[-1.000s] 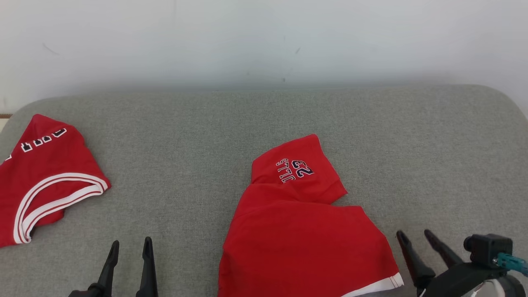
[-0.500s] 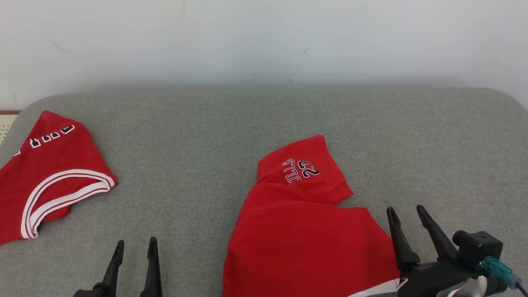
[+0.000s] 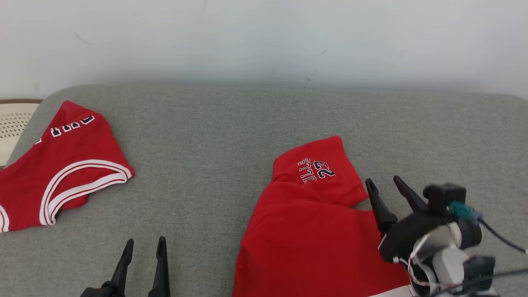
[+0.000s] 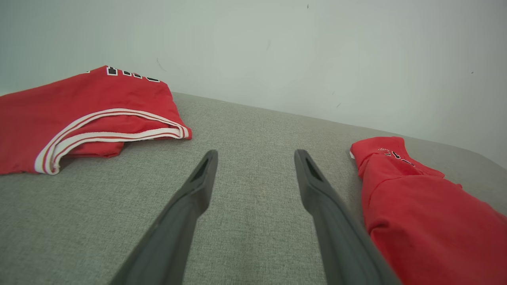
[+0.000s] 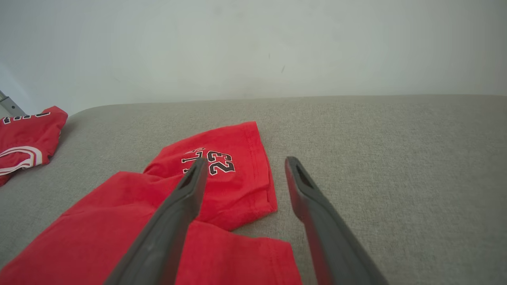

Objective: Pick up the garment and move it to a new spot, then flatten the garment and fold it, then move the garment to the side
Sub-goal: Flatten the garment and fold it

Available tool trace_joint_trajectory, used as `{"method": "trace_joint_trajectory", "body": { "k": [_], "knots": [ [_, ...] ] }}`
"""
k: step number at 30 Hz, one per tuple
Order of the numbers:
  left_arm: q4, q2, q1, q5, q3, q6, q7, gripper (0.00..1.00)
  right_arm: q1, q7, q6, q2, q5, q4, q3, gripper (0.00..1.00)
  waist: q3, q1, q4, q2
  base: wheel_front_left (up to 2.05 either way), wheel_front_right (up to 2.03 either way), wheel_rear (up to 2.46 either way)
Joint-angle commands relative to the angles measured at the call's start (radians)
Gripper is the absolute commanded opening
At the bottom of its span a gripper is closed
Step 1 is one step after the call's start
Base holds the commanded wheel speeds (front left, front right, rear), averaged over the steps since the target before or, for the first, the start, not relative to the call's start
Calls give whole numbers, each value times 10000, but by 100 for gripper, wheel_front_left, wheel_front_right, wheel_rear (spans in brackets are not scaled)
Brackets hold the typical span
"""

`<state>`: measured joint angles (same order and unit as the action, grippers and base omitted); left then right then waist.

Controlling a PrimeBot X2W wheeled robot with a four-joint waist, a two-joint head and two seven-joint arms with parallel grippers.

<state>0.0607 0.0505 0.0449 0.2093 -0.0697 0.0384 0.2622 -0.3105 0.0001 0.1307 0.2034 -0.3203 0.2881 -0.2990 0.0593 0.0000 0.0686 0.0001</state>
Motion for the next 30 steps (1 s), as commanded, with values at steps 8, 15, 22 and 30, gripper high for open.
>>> {"method": "trace_joint_trajectory", "body": {
  "k": [8,15,22,30],
  "knots": [
    [80,3,410,227,-388,-26,46,100,-2727,256,1,538,-531,2880,-846,100,367,0,642,-1,0,0,0],
    [162,0,734,363,-834,-4,46,100,-4895,368,1,729,-983,5359,-1423,100,910,0,1276,-1,0,0,0],
    [174,3,1077,535,-1264,70,46,100,-6334,284,1,881,-1524,7392,-2017,100,1478,0,1947,-1,0,0,0],
    [193,3,1219,576,-1426,71,46,100,-6903,293,1,1009,-1962,8548,-2580,100,1710,0,2265,-1,0,0,0]
  ]
}}
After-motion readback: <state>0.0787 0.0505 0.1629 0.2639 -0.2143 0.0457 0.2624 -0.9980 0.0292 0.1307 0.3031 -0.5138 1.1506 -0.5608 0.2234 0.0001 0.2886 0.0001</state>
